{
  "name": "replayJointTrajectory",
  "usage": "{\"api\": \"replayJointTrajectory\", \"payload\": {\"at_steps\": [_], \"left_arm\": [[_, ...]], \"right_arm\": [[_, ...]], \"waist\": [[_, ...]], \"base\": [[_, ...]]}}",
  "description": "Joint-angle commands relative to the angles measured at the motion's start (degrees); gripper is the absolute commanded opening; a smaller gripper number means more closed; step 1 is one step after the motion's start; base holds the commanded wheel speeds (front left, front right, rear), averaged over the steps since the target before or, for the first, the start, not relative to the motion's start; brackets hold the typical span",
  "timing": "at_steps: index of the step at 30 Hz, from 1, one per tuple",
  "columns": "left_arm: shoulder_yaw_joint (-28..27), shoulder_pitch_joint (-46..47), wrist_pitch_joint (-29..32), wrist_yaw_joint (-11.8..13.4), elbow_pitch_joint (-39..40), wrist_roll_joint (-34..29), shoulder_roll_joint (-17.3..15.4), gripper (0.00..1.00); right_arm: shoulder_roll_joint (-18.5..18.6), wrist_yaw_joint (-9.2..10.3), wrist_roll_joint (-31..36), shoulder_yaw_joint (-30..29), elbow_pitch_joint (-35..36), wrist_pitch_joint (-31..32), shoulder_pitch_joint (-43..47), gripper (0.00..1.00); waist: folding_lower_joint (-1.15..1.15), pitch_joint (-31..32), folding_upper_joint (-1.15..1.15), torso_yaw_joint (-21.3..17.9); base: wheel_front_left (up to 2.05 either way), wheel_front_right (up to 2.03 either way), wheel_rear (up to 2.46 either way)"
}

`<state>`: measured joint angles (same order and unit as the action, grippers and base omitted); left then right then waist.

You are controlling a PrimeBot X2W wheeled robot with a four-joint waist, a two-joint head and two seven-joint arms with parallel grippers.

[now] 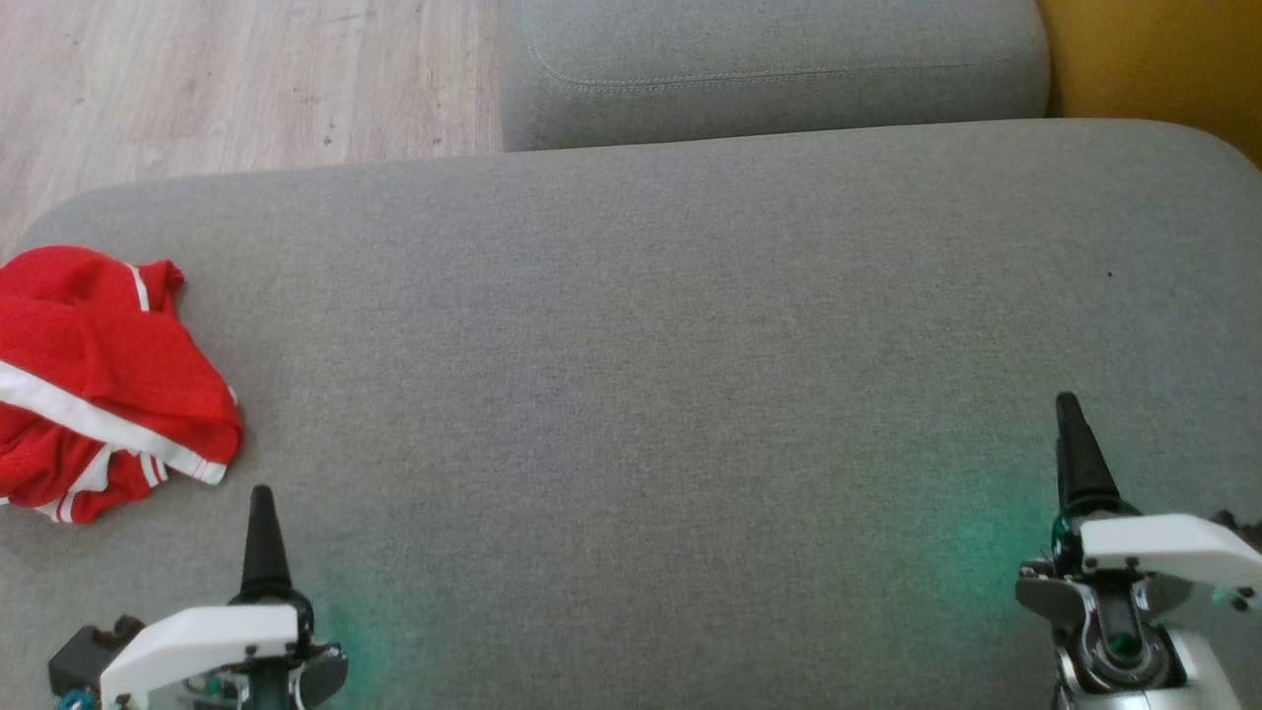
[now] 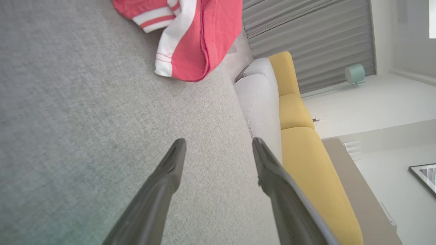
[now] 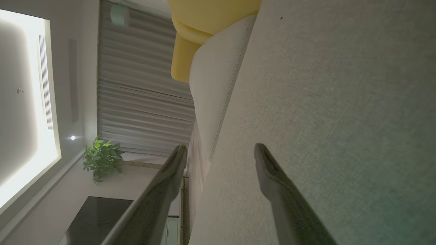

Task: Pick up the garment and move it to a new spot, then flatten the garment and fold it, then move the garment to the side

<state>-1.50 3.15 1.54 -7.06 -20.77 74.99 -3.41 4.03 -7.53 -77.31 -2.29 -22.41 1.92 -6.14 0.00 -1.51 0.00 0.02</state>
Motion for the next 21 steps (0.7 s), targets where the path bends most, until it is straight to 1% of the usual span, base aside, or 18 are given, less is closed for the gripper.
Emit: {"api": "replayJointTrajectory", "payload": {"at_steps": [1, 21], "left_arm": [[0.2, 3.1, -0.7, -0.1, 1.3, -2.6, -1.5, 1.0], [2.6, 4.5, -3.9, -0.1, -0.2, -18.2, -2.1, 1.0]], "right_arm": [[1.1, 0.01, 2.2, 0.8, 1.4, -1.0, -3.6, 1.0], [1.9, 0.02, 16.8, 5.9, -1.7, -4.2, -6.0, 1.0]], "waist": [[0.0, -0.1, 0.0, 0.0], [0.0, -0.6, 0.0, -0.2]], "base": [[0.0, 0.0, 0.0], [0.0, 0.0, 0.0]]}}
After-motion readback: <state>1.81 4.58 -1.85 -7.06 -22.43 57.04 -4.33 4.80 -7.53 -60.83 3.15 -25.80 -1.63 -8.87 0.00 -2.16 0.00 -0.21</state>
